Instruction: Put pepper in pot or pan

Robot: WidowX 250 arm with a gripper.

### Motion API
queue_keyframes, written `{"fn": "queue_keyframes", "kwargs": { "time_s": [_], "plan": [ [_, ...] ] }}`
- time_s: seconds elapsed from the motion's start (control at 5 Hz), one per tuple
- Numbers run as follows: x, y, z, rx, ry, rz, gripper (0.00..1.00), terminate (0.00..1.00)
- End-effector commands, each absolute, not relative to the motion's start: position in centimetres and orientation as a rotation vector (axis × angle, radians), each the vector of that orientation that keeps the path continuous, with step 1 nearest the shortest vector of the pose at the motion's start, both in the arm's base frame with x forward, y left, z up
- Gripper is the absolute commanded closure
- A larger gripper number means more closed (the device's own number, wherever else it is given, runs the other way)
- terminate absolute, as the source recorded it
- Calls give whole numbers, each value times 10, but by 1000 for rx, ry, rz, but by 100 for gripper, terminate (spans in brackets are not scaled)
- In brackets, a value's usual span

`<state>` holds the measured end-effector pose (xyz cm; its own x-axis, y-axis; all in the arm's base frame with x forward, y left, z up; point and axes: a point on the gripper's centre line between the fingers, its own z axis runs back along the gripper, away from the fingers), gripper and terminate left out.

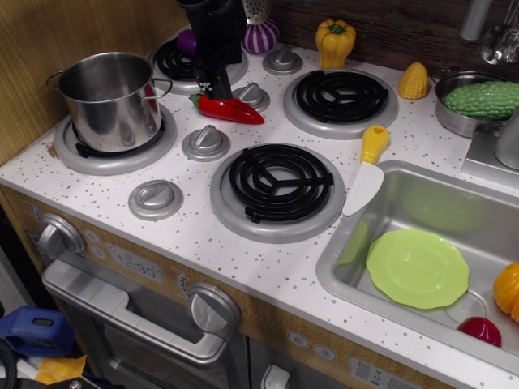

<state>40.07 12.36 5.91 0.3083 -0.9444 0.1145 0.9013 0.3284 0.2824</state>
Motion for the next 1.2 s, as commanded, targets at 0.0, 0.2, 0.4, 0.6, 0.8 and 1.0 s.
{"fn": "queue_keyframes", "kwargs": {
  "time_s": [0.0,0.2,0.4,0.6,0.8,1.0],
  "plan": [
    [413,132,73,271,-270,-1299,0,0],
    [416,143,64,248,-281,-1303,0,0],
    [419,148,53,230,-299,-1319,0,0],
    [420,150,44,196,-320,-1316,0,0],
    [419,152,36,154,-340,-1301,0,0],
    [417,149,32,136,-350,-1281,0,0]
  ]
}}
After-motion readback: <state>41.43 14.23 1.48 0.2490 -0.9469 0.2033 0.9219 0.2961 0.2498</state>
